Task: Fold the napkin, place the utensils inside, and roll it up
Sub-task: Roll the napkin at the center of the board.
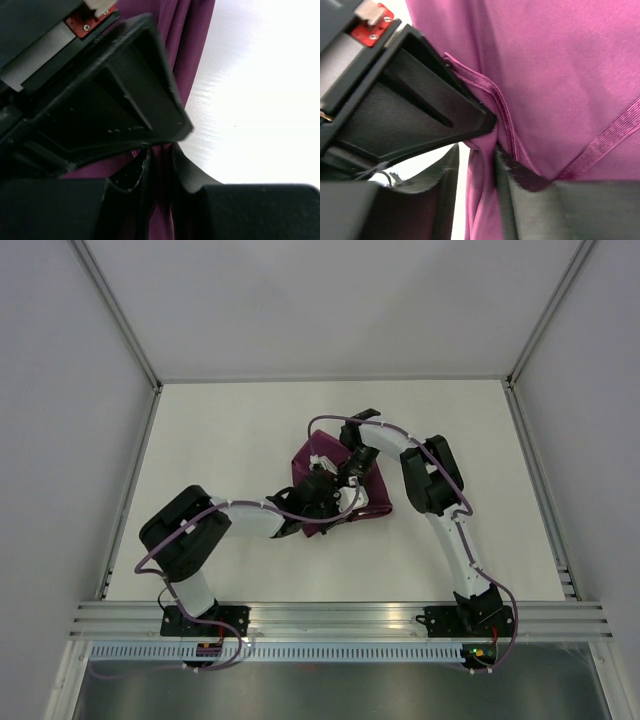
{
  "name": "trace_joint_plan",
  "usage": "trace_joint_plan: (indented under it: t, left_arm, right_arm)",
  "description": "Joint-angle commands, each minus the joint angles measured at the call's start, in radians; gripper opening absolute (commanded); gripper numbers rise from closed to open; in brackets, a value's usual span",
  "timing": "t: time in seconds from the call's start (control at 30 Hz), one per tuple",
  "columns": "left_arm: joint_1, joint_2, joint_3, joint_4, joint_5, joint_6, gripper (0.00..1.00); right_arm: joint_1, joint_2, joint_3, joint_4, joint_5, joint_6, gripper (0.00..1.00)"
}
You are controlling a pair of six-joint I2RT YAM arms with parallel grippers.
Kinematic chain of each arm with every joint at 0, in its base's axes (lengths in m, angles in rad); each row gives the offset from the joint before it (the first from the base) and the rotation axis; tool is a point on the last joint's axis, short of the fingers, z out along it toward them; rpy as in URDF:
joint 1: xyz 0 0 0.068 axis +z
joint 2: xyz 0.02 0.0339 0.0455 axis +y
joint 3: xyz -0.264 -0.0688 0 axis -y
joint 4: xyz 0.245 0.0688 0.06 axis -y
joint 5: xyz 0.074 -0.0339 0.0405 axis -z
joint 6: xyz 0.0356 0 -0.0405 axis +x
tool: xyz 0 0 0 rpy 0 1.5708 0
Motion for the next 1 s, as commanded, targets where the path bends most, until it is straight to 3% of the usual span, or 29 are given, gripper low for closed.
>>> trace_joint_plan:
  t: [0.0, 0.2, 0.6, 0.8, 0.97]
  left_arm:
    - [0.055, 0.029, 0.033, -0.064, 0.111, -0.066, 0.02]
    - [0.115, 0.033, 0.045, -0.077, 0.22, -0.102, 0.02]
    - [0.192, 0.151, 0.137, -0.16, 0.433, -0.161, 0.02]
    - [0.243, 0.196, 0.165, -0.185, 0.568, -0.208, 0.02]
    - [0.279, 0.28, 0.266, -0.301, 0.679, -0.21, 0.02]
  right_arm:
    - [-0.01, -0.003, -0.025, 0.217, 0.1, -0.022, 0.44]
    - [-0.038, -0.084, -0.051, 0.301, 0.04, 0.073, 0.57]
    - [-0.136, -0.221, -0.095, 0.481, -0.06, 0.285, 0.62]
    - [-0.235, -0.374, -0.246, 0.672, -0.107, 0.345, 0.62]
    - [-0.297, -0.593, -0.517, 0.876, -0.066, 0.273, 0.61]
